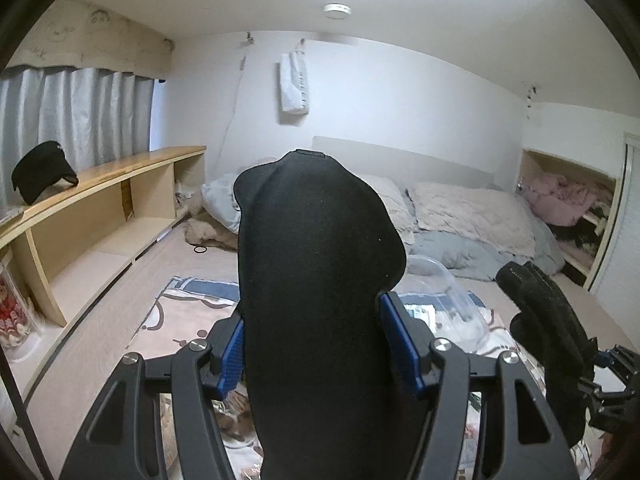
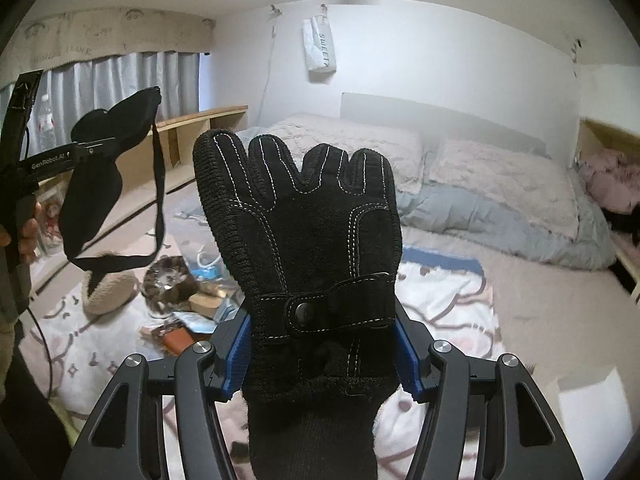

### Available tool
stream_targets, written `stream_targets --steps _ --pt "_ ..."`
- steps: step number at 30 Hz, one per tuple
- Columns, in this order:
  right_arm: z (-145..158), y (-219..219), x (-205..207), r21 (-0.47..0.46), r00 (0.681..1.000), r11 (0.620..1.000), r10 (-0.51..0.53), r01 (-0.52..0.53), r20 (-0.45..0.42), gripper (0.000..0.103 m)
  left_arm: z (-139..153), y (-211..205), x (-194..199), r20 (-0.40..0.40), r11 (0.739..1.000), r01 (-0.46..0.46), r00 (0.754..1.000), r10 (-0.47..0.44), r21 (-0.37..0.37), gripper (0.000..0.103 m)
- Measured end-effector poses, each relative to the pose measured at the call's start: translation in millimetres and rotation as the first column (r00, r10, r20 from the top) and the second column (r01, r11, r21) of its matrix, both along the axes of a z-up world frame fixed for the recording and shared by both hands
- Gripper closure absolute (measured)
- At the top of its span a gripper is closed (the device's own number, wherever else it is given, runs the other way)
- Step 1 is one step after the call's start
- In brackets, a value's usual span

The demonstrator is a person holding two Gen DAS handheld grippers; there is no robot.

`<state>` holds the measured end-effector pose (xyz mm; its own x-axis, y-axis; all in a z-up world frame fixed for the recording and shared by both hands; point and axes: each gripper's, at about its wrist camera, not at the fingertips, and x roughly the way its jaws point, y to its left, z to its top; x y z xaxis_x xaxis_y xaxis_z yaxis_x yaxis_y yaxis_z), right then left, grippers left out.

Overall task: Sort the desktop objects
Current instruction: 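Carry the glove toward the clear plastic box with the right gripper while the left holds the bag, then lower the black glove into the clear box and open the right gripper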

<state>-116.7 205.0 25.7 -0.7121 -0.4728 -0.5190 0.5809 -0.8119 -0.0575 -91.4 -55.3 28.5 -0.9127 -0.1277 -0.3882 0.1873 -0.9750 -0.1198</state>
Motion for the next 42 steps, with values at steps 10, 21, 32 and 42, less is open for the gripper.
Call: stream_targets --steps 10,21,32,42 --pt "29 -75 -48 0.236 0.978 0.965 0.151 -0.114 -0.146 0.042 -15 -31 -8 0.035 0.998 -0.008 0.999 0.006 0.058 0.041" --pt "-6 -173 -125 0.528 0.954 0.817 0.298 -0.234 -0.038 0.042 -24 -40 -6 0.041 0.995 0.003 0.999 -0.007 0.099 0.041" --pt "-81 -243 -178 0.817 0.917 0.473 0.365 -0.330 0.158 0.042 -39 -57 -25 0.072 0.992 0.025 0.997 -0.034 0.125 0.041" --pt "-109 -270 -204 0.875 0.868 0.338 0.470 -0.346 0.162 0.035 -53 -61 -43 0.101 0.990 0.040 0.993 -0.055 0.137 0.041"
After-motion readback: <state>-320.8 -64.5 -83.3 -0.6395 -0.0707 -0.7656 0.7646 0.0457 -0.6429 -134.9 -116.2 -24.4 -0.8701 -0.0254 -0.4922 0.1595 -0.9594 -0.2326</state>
